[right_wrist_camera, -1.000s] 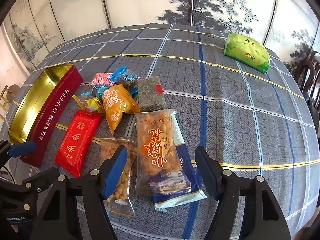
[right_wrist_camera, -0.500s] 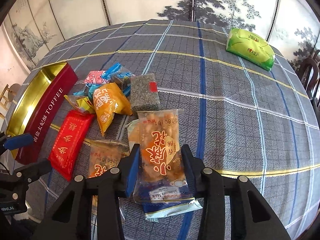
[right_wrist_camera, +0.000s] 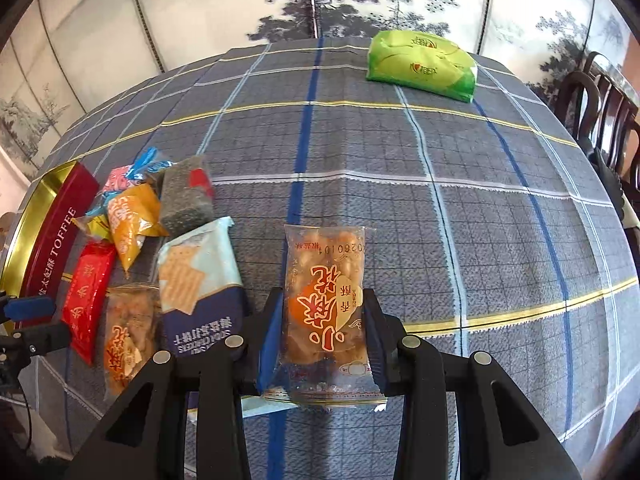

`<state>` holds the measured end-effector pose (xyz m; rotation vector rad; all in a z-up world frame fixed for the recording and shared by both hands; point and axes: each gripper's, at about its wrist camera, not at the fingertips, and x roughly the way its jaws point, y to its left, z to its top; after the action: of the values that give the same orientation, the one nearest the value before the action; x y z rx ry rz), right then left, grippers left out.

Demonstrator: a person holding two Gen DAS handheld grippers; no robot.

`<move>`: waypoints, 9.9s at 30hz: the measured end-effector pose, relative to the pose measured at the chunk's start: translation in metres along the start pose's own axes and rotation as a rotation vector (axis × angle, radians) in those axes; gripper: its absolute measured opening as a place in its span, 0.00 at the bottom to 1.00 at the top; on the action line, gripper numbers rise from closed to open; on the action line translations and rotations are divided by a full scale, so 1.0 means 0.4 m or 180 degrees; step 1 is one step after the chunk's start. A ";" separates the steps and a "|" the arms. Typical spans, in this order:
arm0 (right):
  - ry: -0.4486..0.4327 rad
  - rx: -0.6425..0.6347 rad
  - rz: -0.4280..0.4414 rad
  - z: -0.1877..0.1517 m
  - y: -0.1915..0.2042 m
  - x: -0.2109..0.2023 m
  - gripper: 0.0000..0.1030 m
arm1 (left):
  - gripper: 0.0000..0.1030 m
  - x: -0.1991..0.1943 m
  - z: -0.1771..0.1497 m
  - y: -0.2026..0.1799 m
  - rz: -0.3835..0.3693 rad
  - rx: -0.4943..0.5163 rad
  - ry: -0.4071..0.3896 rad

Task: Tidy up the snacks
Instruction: 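Lift the snack bag with the right tool while the left tool grasps the red packet, then carry the red packet into the gold tin and open the left tool, then lower the clear snack bag into the gold tin and open the right tool, then grasp the blue soda cracker pack with the right tool, then grasp another clear snack bag with the left tool while the right tool holds the crackers, then carry the clear snack bag over the gold tin with the left tool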

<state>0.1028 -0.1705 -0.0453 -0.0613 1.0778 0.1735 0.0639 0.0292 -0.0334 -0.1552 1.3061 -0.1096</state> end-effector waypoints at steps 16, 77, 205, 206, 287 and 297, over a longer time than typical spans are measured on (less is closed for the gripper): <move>-0.0057 0.0081 0.0052 -0.008 -0.024 -0.001 0.38 | 0.39 0.049 0.075 -0.017 0.0227 0.0058 0.0072; 0.0240 -0.0120 -0.0180 0.016 0.006 0.015 0.41 | 0.40 -0.184 -0.063 0.074 0.0059 0.0293 -0.0379; -0.0161 -0.0845 0.0817 0.052 0.555 -0.158 0.51 | 0.68 -0.324 -0.241 0.564 0.0720 -0.0982 -0.0724; -0.0156 -0.0800 0.0715 0.054 0.506 -0.156 0.51 | 0.68 -0.322 -0.236 0.549 0.0696 -0.0948 -0.0722; -0.0543 -0.0080 -0.0185 0.022 -0.075 0.035 0.52 | 0.37 0.054 -0.050 -0.139 0.0378 0.0604 -0.0065; -0.0544 -0.0080 -0.0188 0.021 -0.074 0.035 0.52 | 0.36 0.020 -0.077 -0.117 0.0316 0.0597 -0.0071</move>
<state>0.1218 -0.1969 -0.0547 -0.0991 0.9025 0.1364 0.0367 -0.0200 -0.0405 0.0680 1.2717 -0.1446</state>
